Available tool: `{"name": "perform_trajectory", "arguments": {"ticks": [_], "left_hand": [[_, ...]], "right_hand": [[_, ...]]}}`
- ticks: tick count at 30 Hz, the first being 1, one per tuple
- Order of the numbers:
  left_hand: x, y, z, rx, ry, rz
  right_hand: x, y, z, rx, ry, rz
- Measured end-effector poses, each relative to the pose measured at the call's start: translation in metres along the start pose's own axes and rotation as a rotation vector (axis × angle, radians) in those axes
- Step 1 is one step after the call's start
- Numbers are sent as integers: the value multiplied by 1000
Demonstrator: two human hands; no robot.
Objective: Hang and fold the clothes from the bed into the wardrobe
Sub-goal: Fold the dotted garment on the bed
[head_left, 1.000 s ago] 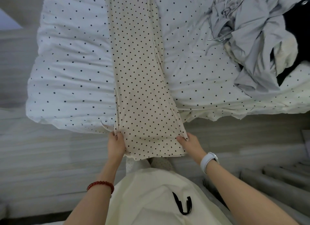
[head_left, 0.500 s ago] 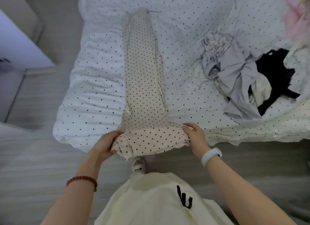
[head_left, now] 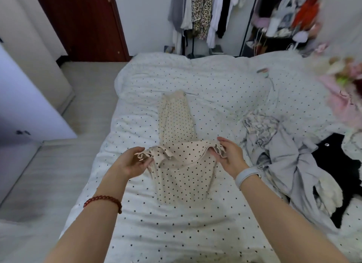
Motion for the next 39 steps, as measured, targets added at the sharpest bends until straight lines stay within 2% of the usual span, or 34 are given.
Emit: {"name": "perform_trajectory", "arguments": {"ticks": [4,10,17,23,26,27,28,31,33,35,36,37,39], "left_hand": [[69,-64,33,-6,137,-44],[147,-156,72,10,410,-34],[221,-255,106,59,292,-10],[262,-340,120,70,326,52],[268,-375,122,8,400,142],[267,-384,123,-8,331,182],[265,-397,120,32,158,231],[245,-419,107,184,-685,433],[222,-434,99,102,-1221,572],[196,-455,89,20,-1752,533],[186,-463,83,28,-1940,440],[180,-470,78,55,-2066,354],[172,-477,74,114,-2166,275]], "right_hand": [[-34,-85,53,48,-120,-29],[-63,-191,114,57,-124,-66],[-90,-311,173,33,41,-48],[-87,-413,192,27,134,16],[-82,-445,187,-107,223,33],[-79,-454,183,-137,323,42],[-74,-463,178,-154,449,52],[-53,-474,157,-201,922,-56],[-37,-476,148,-300,1309,-195],[-21,-479,143,-388,1793,-282],[-11,-483,138,-423,1978,-261],[-3,-485,134,-452,2100,-199],[9,-488,124,-476,2210,-79]]}}
Point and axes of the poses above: each hand's wrist, its own y-axis away from the middle knuckle, its own z-axis out of the palm, x = y × z, the point moved 3 cm from there along -y, towards the middle knuckle, and after that the axes turned 10 degrees about -x, right-handed, at the moved point
